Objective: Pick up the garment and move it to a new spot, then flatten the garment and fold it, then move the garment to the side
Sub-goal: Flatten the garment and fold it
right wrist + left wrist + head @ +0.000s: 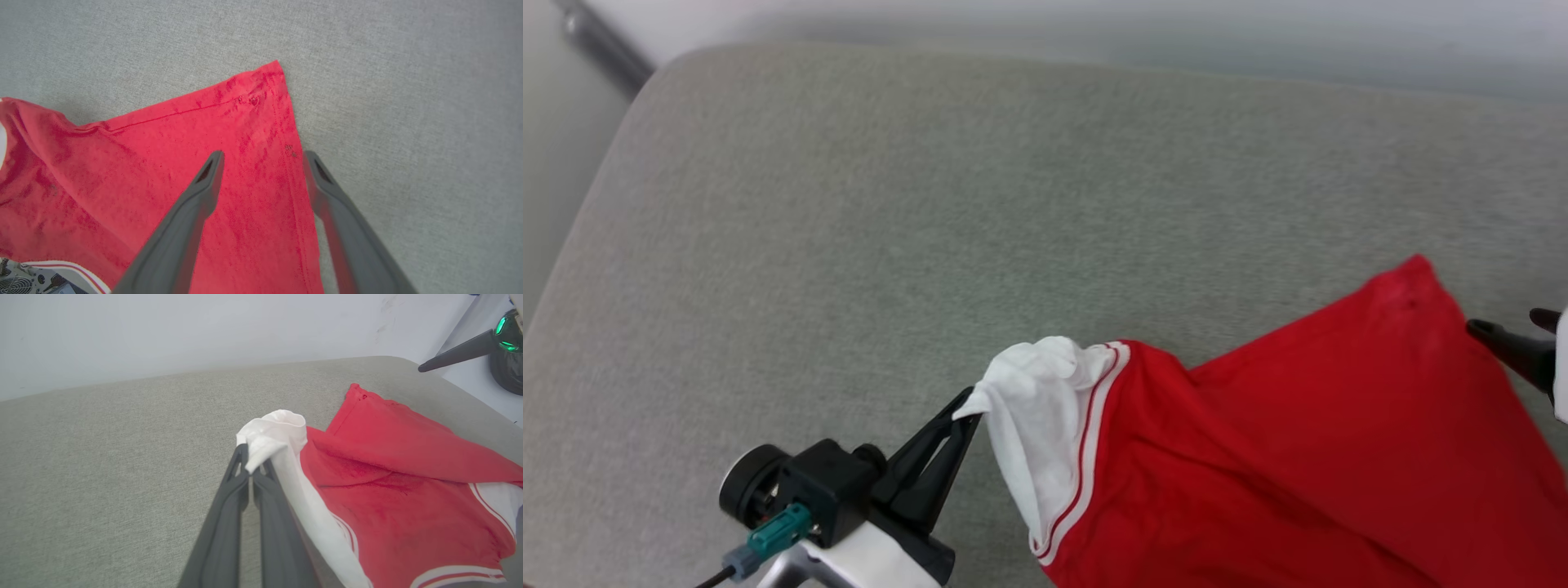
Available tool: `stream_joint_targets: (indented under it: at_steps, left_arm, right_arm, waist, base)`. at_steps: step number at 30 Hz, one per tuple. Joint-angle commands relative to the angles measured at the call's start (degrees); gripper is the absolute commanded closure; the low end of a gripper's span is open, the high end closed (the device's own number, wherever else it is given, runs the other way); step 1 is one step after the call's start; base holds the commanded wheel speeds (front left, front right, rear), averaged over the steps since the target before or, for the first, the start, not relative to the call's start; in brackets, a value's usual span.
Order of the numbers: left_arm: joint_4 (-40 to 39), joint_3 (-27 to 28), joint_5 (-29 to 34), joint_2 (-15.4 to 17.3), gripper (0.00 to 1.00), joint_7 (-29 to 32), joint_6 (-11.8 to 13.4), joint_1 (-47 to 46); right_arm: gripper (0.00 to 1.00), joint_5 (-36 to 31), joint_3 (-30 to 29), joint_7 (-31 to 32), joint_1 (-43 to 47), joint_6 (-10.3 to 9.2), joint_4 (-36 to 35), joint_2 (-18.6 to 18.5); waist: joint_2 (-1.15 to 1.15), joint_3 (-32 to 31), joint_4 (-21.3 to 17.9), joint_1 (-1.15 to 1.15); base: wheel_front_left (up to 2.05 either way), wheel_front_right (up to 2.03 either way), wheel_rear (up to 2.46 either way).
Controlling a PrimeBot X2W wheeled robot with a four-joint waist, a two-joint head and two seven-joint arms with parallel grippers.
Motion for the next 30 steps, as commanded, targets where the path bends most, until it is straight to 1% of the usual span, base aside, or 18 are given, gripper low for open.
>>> stream_joint_targets:
  at_steps: [1, 4, 10, 12, 18, 20, 23, 26, 30]
  left_arm:
    - [-0.17, -0.17, 0.45, -0.38, 1.00, 0.04, -0.27, -0.95]
    - [-0.29, -1.04, 0.91, -1.28, 1.00, 0.40, -0.82, -2.15]
    - [0.11, -2.51, 1.66, -3.09, 1.00, 0.24, -1.69, -4.21]
    - [0.36, -2.60, 1.47, -3.77, 1.00, -0.07, -1.69, -4.58]
    - [2.08, -3.78, 1.54, -5.41, 1.00, -1.02, -2.02, -5.09]
    - [2.43, -3.92, 1.46, -5.75, 1.00, -1.29, -2.20, -5.18]
    - [2.98, -4.00, 1.34, -5.91, 1.00, -1.46, -2.32, -5.33]
    - [3.21, -3.76, 1.34, -5.45, 1.00, -1.40, -2.05, -5.24]
    - [2.82, -3.85, 1.29, -4.93, 1.00, -0.80, -2.01, -5.09]
  right_arm:
    - [0.00, -0.59, 0.45, 0.58, -1.62, -0.02, 1.06, 0.44]
    - [0.00, -3.18, 1.72, 2.86, -5.39, -0.02, 5.21, 1.57]
    - [0.00, -8.43, 3.92, 4.76, -9.01, -0.02, 12.24, 0.31]
    - [0.00, -9.50, 4.09, 4.92, -9.39, -0.02, 14.48, -0.17]
    - [0.00, -11.66, 4.50, 5.17, -6.02, -0.04, 20.87, 0.68]
    - [1.00, -11.93, 5.53, 5.63, -4.08, -0.04, 21.94, 0.18]
    - [1.00, -11.17, 5.32, 4.97, -2.53, -0.04, 22.18, -0.28]
    - [1.00, -10.19, 3.91, 2.73, -3.92, -0.02, 21.72, 0.18]
    - [1.00, -10.26, 3.31, -0.84, -6.17, -0.03, 21.68, -1.62]
  waist:
    - [0.00, 3.10, 3.09, -0.01]
    - [0.00, 4.81, 5.15, -0.01]
    - [0.00, 7.60, 8.60, -0.01]
    - [0.00, 8.33, 9.43, -0.01]
    - [0.00, 9.30, 11.19, -0.01]
    - [0.00, 9.28, 11.47, -0.01]
    - [0.00, 8.87, 11.58, -0.01]
    - [0.00, 7.75, 11.03, -0.01]
    - [0.00, 5.48, 9.64, -0.01]
  base:
    - [0.00, 0.00, 0.00]
    - [0.00, 0.00, 0.00]
    - [0.00, 0.00, 0.00]
    - [0.00, 0.00, 0.00]
    - [0.00, 0.00, 0.00]
    - [0.00, 0.00, 0.00]
    - [0.00, 0.00, 0.00]
    - [0.00, 0.00, 0.00]
    - [0.00, 0.00, 0.00]
